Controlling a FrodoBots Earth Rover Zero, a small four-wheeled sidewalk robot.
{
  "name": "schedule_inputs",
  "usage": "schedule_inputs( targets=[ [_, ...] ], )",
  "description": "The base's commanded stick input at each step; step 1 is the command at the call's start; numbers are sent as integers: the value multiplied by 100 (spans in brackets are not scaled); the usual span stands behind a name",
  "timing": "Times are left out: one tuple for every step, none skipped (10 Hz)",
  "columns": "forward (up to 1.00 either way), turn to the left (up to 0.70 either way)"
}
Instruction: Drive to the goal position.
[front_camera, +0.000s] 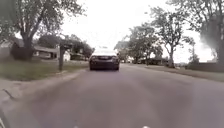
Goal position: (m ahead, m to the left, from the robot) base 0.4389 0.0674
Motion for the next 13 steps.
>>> schedule_inputs(
  targets=[
    [70, -5],
    [70, -5],
    [70, -5],
    [70, -5],
    [70, -5],
    [70, -5],
    [70, -5],
    [70, -5],
    [70, -5],
    [70, -5],
    [70, -5],
    [70, -5],
    [70, -5]
  ],
)
